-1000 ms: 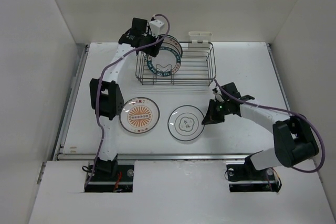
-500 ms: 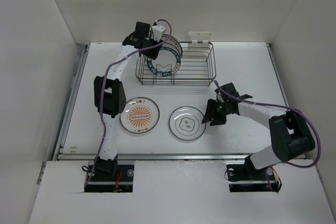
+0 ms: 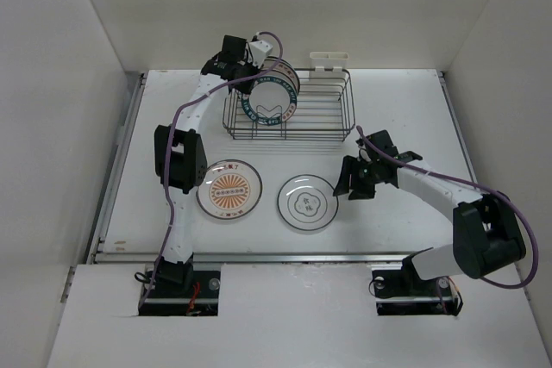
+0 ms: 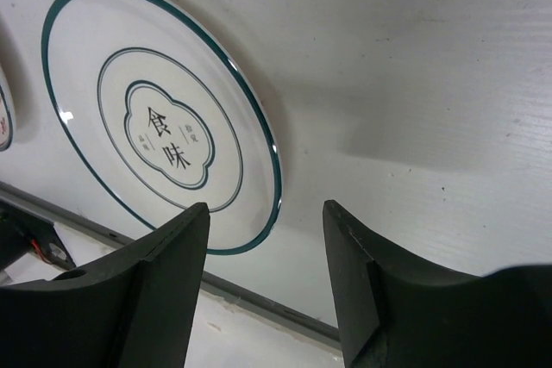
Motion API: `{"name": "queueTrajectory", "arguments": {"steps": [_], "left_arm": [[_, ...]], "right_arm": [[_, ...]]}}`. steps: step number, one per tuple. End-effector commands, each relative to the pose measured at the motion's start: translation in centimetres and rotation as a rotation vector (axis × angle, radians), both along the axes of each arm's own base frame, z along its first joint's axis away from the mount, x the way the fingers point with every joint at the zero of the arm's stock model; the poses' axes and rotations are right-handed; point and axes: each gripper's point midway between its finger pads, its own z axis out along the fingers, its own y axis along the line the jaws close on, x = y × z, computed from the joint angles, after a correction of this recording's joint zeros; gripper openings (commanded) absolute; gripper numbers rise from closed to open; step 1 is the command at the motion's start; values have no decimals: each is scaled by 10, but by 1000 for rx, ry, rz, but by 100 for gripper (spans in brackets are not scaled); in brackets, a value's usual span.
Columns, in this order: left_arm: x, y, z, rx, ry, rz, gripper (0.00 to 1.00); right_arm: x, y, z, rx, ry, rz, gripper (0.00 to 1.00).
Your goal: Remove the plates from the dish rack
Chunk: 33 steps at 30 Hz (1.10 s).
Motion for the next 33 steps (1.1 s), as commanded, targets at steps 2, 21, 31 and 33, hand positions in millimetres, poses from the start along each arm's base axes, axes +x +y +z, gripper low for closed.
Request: {"name": "queueTrajectory", "arguments": {"steps": [2,21,31,33], "left_arm": [[5,-10,32,-21,-82,-10,0],[-44,-14,115,-113,-155,-95,0],[-67,-15,159,-196,-178,-82,0],[-73,-17,158,-210,-160,-92,0]], "right_arm": [[8,-2,20,-1,-49,-6,61],[20,-7,72,-18,-153,-16,60],[21,-6,95,3,-209,-18,60],[21,-6,95,3,-210,-18,60]]}}
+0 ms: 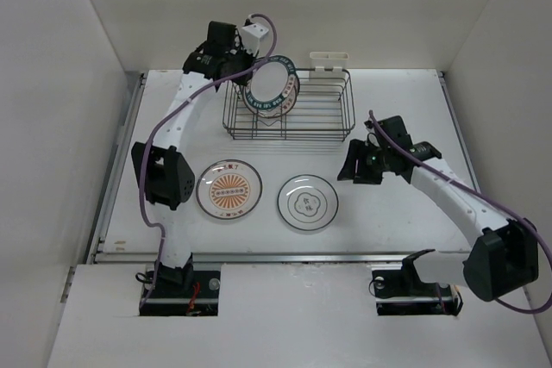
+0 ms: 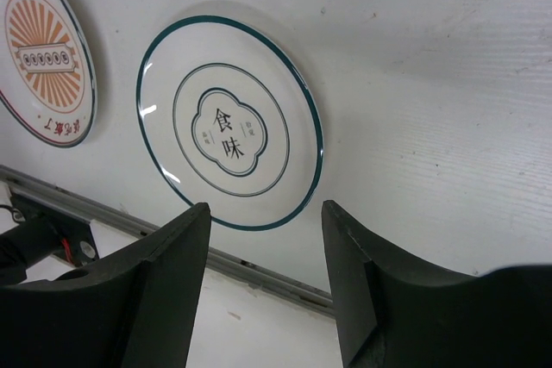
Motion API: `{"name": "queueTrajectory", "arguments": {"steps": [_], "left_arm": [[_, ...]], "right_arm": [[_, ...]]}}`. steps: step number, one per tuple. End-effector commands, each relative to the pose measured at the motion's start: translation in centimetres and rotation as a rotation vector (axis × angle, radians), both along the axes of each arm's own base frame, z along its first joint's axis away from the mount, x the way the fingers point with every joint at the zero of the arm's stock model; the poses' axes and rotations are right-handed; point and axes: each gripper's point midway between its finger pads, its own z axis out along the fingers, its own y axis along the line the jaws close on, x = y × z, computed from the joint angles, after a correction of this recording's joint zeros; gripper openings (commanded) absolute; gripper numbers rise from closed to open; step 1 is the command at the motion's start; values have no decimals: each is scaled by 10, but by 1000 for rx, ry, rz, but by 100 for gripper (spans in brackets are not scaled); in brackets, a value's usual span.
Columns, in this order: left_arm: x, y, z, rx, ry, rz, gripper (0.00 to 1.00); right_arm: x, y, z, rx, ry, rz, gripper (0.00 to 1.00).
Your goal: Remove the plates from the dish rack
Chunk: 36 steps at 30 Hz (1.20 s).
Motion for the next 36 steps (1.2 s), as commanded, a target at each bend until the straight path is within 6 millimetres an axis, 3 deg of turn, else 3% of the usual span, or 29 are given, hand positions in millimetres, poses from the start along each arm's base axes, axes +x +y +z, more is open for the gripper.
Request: {"name": "queueTrajectory", "arguments": {"steps": [1,12,16,22,23,26,28,30,34,36], "left_arm": [[-24,-7,68,-102,-98,-32,0],[-43,-10,68,-140,-44,-50,0],[-62,-18,76,-186,-9,-96,0],[-103,-28,89,-270,78,-180,0],[-107,-29,77,-269,119,-186,0],[-132,-35,75,-288,175,-236,0],[-149,-42,63,-281,235,-273,0],[-166,-47,40,-244,312,-313,0],[-195,-59,-4,-178,431,-381,0],[-206,-67,-17,-163,465,-407,0]], "right_arm": [[6,-2,21,8,-66,-7,60],[-2,-5,30,21,-103,-7,60],[-5,-10,32,6,-111,-20,60],[1,-17,51,0,-169,-80,60],[-1,-17,52,0,-169,-80,60],[-3,-20,60,-3,-180,-86,60],[-3,-24,63,-19,-191,-102,60],[-6,-27,66,-23,-187,-114,60],[-10,-32,94,-4,-245,-150,60],[-11,-33,106,7,-271,-165,60]]}}
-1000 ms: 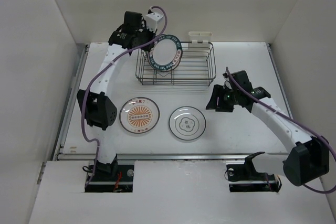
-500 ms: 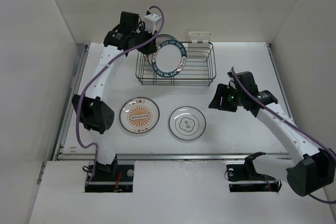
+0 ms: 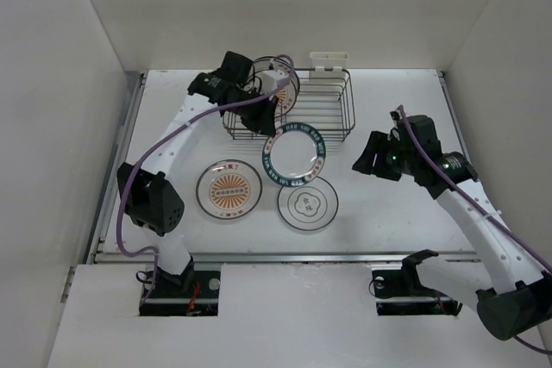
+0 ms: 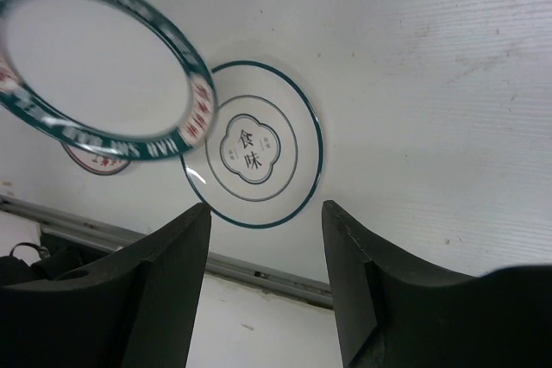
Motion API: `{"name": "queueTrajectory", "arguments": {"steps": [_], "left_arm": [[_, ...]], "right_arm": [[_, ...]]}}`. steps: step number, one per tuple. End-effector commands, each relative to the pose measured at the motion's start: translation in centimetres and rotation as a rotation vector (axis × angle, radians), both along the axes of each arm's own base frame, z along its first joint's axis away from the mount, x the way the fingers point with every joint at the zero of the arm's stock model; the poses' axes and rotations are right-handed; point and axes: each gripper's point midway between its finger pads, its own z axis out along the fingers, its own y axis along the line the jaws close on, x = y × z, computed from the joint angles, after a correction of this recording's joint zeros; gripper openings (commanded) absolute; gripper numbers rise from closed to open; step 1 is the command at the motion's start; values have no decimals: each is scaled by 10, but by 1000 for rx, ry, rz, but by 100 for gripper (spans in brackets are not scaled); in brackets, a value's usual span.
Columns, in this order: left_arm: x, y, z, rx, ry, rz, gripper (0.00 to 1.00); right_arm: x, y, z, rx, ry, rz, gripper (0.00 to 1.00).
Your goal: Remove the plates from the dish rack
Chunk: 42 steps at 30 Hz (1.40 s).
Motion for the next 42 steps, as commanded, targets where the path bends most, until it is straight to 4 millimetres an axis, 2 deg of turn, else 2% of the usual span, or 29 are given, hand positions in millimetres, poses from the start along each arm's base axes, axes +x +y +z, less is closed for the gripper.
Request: {"name": "queueTrajectory", "arguments": {"steps": [1,5,6,10,12,13,15,17,19,22,23,24,26,30,31,33,34,35,36,37,38,39,40,41,42], "left_arm": [[-35,-12,-19,5,70,-112,0],[-58,-30,-53,61,157,-199,0],[-65,-36,-67,82,183,-233,0],[-68,-44,-97,116,249,-254,0],[-67,-51,-101,120,263,-257,0],[-65,-53,-111,131,284,-257,0],[-69,-56,-115,150,307,-279,0],[-75,-55,-128,205,341,-299,0],[-73,-55,-133,251,325,-315,12],[-74,-51,-138,272,335,-321,36],[-74,-51,-139,272,335,-321,55],[-72,-53,-135,263,318,-320,63],[-71,-52,-127,260,293,-316,69],[-64,-51,-99,241,209,-269,72],[-60,-48,-82,213,180,-236,72],[-46,-37,-63,205,119,-160,74],[-40,-28,-45,192,73,-109,74],[-26,-14,-37,190,58,-18,78],[-17,-3,-27,198,31,45,79],[-3,17,-18,239,-32,140,80],[12,39,-9,250,-56,227,81],[20,52,-3,258,-77,287,81],[28,67,4,263,-96,344,83],[40,94,14,265,-123,440,83],[43,108,19,269,-134,480,85]], "right_arm": [[0,-7,39,29,-94,-49,60],[-3,-10,42,21,-95,-57,60],[-3,-10,42,21,-95,-57,60],[-4,-11,40,18,-87,-57,60],[-6,-11,42,21,-95,-57,60],[-6,-11,42,21,-95,-57,60],[-6,-11,42,21,-95,-57,60],[-6,-11,39,18,-87,-57,60],[-6,-11,39,18,-87,-57,60],[-6,-11,39,18,-87,-57,60],[-6,-11,39,18,-87,-57,60],[-6,-11,39,18,-87,-57,60],[-5,-11,40,21,-95,-57,60],[0,-10,40,8,-99,-45,64],[7,-9,46,6,-116,-54,64],[22,-9,52,-20,-146,-54,66],[30,-9,59,-27,-167,-56,69],[41,-7,77,-22,-217,-61,69],[59,-2,82,-30,-247,-47,70],[71,2,89,-31,-273,-40,70],[84,10,114,-7,-333,-18,70],[107,20,110,-12,-334,3,70],[121,27,113,-24,-353,35,70],[148,39,119,-34,-376,77,70],[150,41,141,-14,-424,81,70]]}}
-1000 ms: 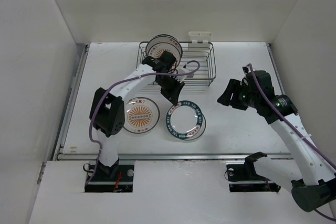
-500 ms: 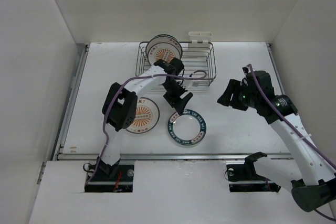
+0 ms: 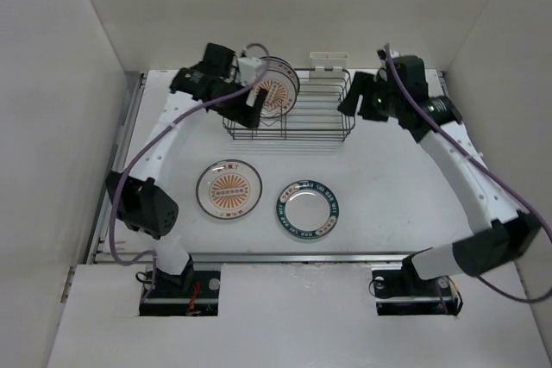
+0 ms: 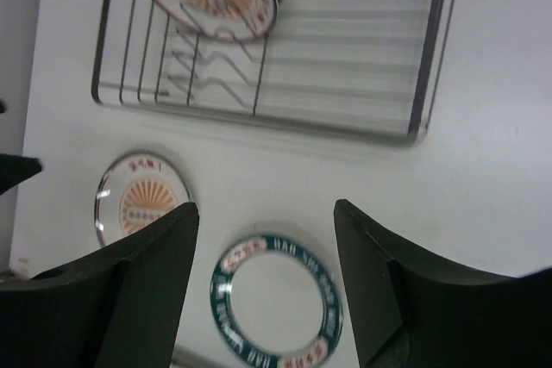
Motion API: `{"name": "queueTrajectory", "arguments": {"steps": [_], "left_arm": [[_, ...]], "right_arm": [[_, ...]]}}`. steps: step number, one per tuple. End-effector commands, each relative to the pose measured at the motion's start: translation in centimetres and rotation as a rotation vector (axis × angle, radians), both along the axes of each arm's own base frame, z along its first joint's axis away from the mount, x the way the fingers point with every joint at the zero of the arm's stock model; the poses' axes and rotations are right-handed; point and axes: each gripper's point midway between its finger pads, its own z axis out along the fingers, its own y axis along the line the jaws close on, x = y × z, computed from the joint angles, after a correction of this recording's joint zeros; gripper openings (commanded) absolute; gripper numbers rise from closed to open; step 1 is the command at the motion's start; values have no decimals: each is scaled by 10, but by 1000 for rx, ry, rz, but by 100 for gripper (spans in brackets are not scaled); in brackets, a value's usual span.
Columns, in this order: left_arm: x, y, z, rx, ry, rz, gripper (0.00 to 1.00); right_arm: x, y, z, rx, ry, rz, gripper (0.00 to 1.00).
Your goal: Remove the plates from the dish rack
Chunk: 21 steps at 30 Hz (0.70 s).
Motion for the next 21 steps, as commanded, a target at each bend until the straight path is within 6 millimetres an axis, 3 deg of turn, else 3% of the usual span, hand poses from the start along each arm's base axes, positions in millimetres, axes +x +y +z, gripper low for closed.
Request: {"name": "queueTrajectory", "arguments": {"steps": [1,2,3,4,6,7,8,10,11,14,19,21], "left_arm": [[25,66,33,33,-114,270,85],[30,82,39,43,-140,316,88],[37,103,40,47,-157,374,90],[37,115,45,51,-172,405,91],[43,145,39,76,-167,484,93],[44,153,39,78,-167,504,93],[43,160,35,76,-154,529,93],[49,174,28,77,-139,572,93],[50,176,18,71,-106,588,93],[57,171,0,37,-41,576,93],[86,152,-13,-62,17,561,93],[96,139,-36,-56,77,542,93]], "right_arm": [[72,24,29,-33,-165,83,70],[87,29,28,-59,-176,84,70],[100,40,52,-67,-242,99,68],[121,50,22,-112,-193,117,68],[142,66,18,-161,-223,170,65],[150,77,34,-160,-269,187,65],[170,81,9,-195,-247,189,63],[182,101,10,-202,-288,220,60],[196,107,-7,-210,-289,225,60],[208,119,-25,-223,-307,225,59],[227,135,-42,-187,-365,243,57],[231,137,-50,-188,-361,243,56]]}}
